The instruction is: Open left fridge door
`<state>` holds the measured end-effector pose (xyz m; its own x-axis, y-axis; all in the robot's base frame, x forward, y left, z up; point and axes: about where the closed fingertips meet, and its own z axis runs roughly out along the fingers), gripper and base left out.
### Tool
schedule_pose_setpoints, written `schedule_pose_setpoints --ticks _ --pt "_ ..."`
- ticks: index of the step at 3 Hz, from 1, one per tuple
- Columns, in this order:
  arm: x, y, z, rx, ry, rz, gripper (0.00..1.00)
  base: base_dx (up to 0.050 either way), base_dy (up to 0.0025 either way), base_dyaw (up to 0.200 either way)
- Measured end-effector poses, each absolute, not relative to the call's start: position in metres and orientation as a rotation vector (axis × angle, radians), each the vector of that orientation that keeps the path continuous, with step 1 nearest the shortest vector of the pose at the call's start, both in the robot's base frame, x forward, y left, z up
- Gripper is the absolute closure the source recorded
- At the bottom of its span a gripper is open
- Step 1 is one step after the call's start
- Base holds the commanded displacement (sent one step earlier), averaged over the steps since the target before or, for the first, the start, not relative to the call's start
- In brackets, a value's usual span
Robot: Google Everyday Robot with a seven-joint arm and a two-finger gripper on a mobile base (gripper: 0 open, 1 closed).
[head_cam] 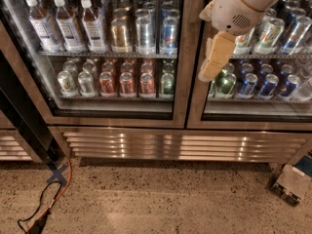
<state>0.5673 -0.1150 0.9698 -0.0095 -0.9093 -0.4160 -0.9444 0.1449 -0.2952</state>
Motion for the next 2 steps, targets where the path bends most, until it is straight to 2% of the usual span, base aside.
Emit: schedule_pose_setpoints --ticks 2 --pt "0.5701 -0.1142 0.9701 -1.734 1.924 0.067 0.00 0.000 0.00000 0.000"
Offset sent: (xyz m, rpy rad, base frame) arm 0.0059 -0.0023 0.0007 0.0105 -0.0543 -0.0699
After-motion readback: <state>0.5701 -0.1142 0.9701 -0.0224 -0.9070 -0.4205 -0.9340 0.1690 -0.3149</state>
